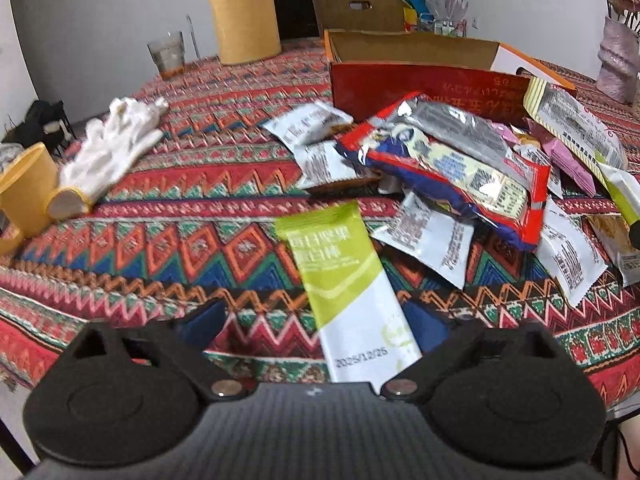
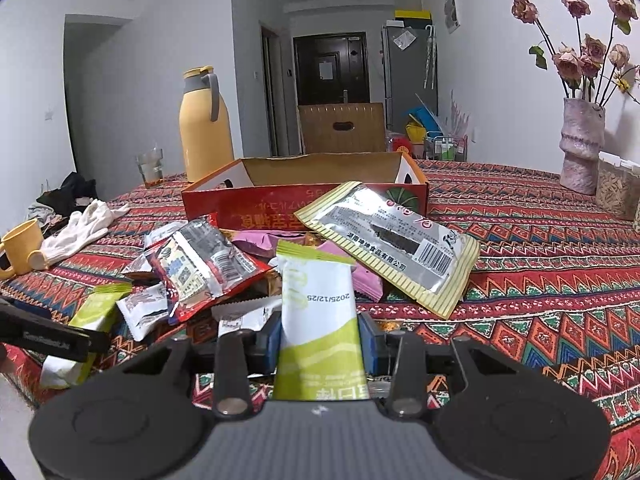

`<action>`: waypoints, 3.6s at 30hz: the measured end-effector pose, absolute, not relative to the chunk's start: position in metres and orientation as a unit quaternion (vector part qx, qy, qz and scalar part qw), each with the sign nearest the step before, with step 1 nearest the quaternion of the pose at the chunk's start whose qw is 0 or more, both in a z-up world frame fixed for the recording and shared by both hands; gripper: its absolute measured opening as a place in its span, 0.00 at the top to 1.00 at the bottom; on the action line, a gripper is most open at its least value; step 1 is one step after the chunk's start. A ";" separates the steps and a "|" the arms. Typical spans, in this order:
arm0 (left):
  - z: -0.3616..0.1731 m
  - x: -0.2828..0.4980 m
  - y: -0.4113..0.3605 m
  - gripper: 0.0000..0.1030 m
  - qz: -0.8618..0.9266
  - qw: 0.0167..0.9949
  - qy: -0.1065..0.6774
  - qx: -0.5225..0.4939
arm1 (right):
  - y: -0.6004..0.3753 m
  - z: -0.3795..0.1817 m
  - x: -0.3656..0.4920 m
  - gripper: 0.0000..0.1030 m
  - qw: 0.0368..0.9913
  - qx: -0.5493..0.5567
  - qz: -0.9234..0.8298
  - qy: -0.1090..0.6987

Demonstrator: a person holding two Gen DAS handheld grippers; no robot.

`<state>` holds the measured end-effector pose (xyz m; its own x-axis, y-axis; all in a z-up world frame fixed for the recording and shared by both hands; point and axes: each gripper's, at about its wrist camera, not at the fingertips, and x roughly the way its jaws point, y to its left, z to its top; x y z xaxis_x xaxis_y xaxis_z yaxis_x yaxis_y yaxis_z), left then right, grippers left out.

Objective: Organize snacks
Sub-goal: 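Grasp the green-and-white snack bar with the left gripper, then carry both green-and-white bars over the cardboard box and release them, then withdraw both tools from the box back toward the snack pile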

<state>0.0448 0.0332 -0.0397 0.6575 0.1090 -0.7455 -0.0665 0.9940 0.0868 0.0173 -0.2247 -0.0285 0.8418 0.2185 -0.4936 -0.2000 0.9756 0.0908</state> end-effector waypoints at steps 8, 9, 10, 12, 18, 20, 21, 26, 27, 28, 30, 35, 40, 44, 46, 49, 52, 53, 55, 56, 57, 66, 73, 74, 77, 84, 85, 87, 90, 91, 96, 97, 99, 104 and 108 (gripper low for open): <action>-0.036 0.035 0.024 0.62 0.025 0.920 0.391 0.024 | -0.223 -0.029 0.015 0.63 0.960 0.017 0.110 0.258; -0.036 0.035 0.023 0.62 0.025 0.920 0.390 0.024 | -0.222 -0.029 0.014 0.63 0.960 0.017 0.111 0.258; -0.036 0.034 0.024 0.63 0.027 0.920 0.390 0.022 | -0.223 -0.029 0.013 0.63 0.960 0.016 0.111 0.257; -0.035 0.033 0.027 0.64 0.029 0.921 0.387 0.018 | -0.223 -0.029 0.012 0.63 0.960 0.017 0.112 0.256; -0.028 0.028 0.033 0.64 0.033 0.927 0.373 0.013 | -0.223 -0.029 0.012 0.63 0.960 0.019 0.110 0.255; -0.022 0.026 0.035 0.64 0.034 0.931 0.364 0.013 | -0.224 -0.028 0.013 0.63 0.961 0.019 0.110 0.253; -0.019 0.026 0.035 0.64 0.034 0.932 0.359 0.013 | -0.225 -0.027 0.013 0.63 0.961 0.020 0.109 0.251; 0.001 0.031 0.031 0.64 0.028 0.942 0.333 0.015 | -0.228 -0.020 0.020 0.63 0.965 0.020 0.104 0.240; 0.005 0.033 0.029 0.64 0.026 0.944 0.327 0.015 | -0.227 -0.018 0.023 0.63 0.966 0.020 0.102 0.236; 0.009 0.035 0.028 0.64 0.025 0.946 0.322 0.016 | -0.228 -0.016 0.026 0.63 0.967 0.020 0.101 0.233; 0.017 0.042 0.024 0.64 0.022 0.950 0.312 0.016 | -0.228 -0.011 0.033 0.63 0.969 0.019 0.099 0.226; 0.035 0.065 0.013 0.64 0.014 0.957 0.289 0.012 | -0.231 0.001 0.055 0.63 0.973 0.019 0.093 0.210; 0.050 0.096 0.004 0.64 0.009 0.961 0.275 0.007 | -0.232 0.014 0.088 0.63 0.976 0.017 0.088 0.199; 0.062 0.122 -0.002 0.64 0.006 0.964 0.264 0.001 | -0.232 0.024 0.120 0.63 0.977 0.016 0.085 0.193; 0.066 0.134 -0.004 0.64 0.005 0.966 0.260 -0.001 | -0.232 0.029 0.137 0.63 0.978 0.016 0.083 0.191; 0.073 0.155 -0.008 0.64 0.005 0.967 0.255 -0.005 | -0.230 0.036 0.161 0.63 0.979 0.016 0.081 0.188; 0.078 0.178 -0.010 0.64 0.016 0.967 0.254 -0.011 | -0.228 0.042 0.188 0.63 0.979 0.014 0.078 0.190; 0.079 0.185 -0.011 0.64 0.017 0.967 0.254 -0.013 | -0.228 0.043 0.195 0.63 0.978 0.015 0.077 0.191; 0.079 0.200 -0.013 0.64 0.019 0.967 0.255 -0.016 | -0.227 0.046 0.214 0.63 0.978 0.016 0.074 0.196; 0.079 0.209 -0.015 0.64 0.020 0.966 0.257 -0.018 | -0.225 0.046 0.221 0.63 0.977 0.016 0.072 0.199; 0.079 0.216 -0.016 0.64 0.021 0.966 0.259 -0.019 | -0.225 0.046 0.231 0.63 0.977 0.017 0.071 0.202; 0.058 0.279 -0.016 0.64 0.040 0.956 0.290 -0.034 | -0.210 0.025 0.295 0.63 0.965 0.011 0.055 0.256; 0.032 0.299 -0.013 0.64 0.042 0.951 0.303 -0.039 | -0.211 0.001 0.318 0.63 0.959 0.013 0.043 0.281; 0.028 0.301 -0.013 0.64 0.039 0.950 0.308 -0.039 | -0.211 -0.001 0.319 0.63 0.958 0.015 0.042 0.283; 0.024 0.301 -0.012 0.61 0.031 0.948 0.315 -0.045 | -0.211 -0.004 0.321 0.61 0.957 0.014 0.036 0.289; 0.032 0.286 -0.009 0.04 0.040 0.959 0.276 -0.053 | -0.219 0.002 0.312 0.03 0.963 0.028 0.031 0.267; 0.034 0.284 -0.008 0.01 0.039 0.960 0.271 -0.055 | -0.221 0.004 0.310 0.01 0.964 0.032 0.032 0.264; 0.039 0.279 -0.007 0.00 0.034 0.962 0.264 -0.062 | -0.222 0.007 0.308 0.00 0.964 0.040 0.035 0.261; 0.045 0.273 -0.007 0.00 0.031 0.964 0.257 -0.066 | -0.224 0.011 0.305 0.00 0.965 0.042 0.036 0.256; 0.048 0.270 -0.007 0.00 0.031 0.965 0.253 -0.065 | -0.224 0.013 0.303 0.00 0.966 0.042 0.037 0.253; 0.064 0.252 -0.011 0.00 0.020 0.968 0.241 -0.064 | -0.224 0.029 0.286 0.00 0.972 0.036 0.042 0.229; 0.067 0.247 -0.012 0.00 0.018 0.969 0.237 -0.063 | -0.224 0.033 0.282 0.00 0.973 0.036 0.042 0.223; 0.073 0.237 -0.013 0.00 0.016 0.971 0.229 -0.058 | -0.225 0.041 0.272 0.00 0.976 0.035 0.042 0.212; 0.085 0.211 -0.017 0.00 0.011 0.976 0.214 -0.047 | -0.227 0.053 0.247 0.00 0.979 0.035 0.049 0.197; 0.089 0.185 -0.018 0.00 0.004 0.978 0.206 -0.045 | -0.233 0.055 0.224 0.00 0.979 0.038 0.052 0.195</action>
<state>0.1852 -0.0177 0.0890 0.9154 -0.0101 -0.4024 -0.0267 0.9960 -0.0858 0.2239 -0.2327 0.0547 0.9187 0.1161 -0.3775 -0.0861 0.9917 0.0954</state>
